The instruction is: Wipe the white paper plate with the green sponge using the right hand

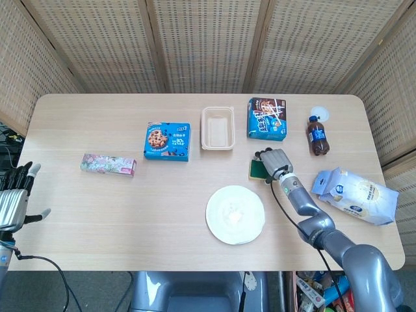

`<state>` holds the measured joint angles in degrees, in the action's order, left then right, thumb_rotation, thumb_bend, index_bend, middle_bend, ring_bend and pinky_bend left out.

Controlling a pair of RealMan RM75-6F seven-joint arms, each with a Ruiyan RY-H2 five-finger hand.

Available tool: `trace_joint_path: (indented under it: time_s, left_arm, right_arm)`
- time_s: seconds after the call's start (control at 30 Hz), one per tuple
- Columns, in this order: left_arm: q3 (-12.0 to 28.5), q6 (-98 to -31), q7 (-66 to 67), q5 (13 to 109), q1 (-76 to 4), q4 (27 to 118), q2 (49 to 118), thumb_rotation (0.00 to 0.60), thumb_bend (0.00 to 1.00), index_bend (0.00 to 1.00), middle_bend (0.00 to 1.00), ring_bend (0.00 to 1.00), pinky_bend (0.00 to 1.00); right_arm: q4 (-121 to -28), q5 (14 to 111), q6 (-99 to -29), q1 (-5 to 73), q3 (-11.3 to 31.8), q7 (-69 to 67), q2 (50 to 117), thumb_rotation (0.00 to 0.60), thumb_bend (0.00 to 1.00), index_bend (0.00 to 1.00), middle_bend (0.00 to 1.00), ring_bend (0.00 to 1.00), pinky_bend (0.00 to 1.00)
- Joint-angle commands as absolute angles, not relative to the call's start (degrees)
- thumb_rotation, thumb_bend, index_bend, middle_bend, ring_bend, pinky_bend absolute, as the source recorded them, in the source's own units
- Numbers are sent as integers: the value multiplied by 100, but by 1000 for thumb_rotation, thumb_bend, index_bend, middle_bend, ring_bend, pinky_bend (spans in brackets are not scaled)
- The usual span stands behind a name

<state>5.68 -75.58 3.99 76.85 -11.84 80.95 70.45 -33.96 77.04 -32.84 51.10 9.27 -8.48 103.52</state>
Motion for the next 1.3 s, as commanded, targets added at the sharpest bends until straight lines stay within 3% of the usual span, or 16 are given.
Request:
trace_joint_path:
  time_s: [0.03, 0.17, 0.37, 0.5, 0.67, 0.9, 1.3]
  left_arm:
    - [562, -7548, 402, 7686, -1187, 8099, 7044, 600, 0, 0, 0, 0, 0]
    - [562, -7579, 389, 7699, -1177, 8131, 7024, 600, 0, 0, 0, 0, 0]
    - [554, -7562, 364, 7695, -1176, 8153, 7001, 600, 0, 0, 0, 0, 0]
    - [549, -7511, 336, 7672, -1185, 8174, 6978, 600, 0, 0, 0, 0, 0]
    - [552, -7465, 286, 7647, -1193, 8213, 6933, 600, 0, 0, 0, 0, 0]
    - [536, -7434, 242, 7644, -1192, 8260, 6885, 600, 0, 0, 0, 0, 0]
    - [526, -7386, 312, 7600, -1204, 8299, 6881, 600, 0, 0, 0, 0, 0]
  right_arm:
    - [-3267, 7747, -3326, 5117, 889, -885, 10435, 600, 169, 371, 389, 290, 482]
    - [-3107, 7839, -3602, 5099, 870, -989, 10586, 600, 292, 468, 479, 376, 571]
    - [-3352, 8227, -4274, 5060, 708, -1227, 10433, 600, 307, 479, 489, 385, 580]
    - [-4044, 8628, -4870, 5036, 530, -1110, 9960, 600, 317, 487, 497, 390, 580]
    - [-5487, 9205, -5380, 5026, 213, -490, 9087, 600, 402, 501, 509, 408, 580]
    - [-7690, 9695, -5198, 5134, -149, 721, 8024, 600, 453, 502, 511, 410, 580]
    - [-8682, 9447, -4303, 5438, -69, 1983, 7956, 600, 511, 515, 538, 429, 591]
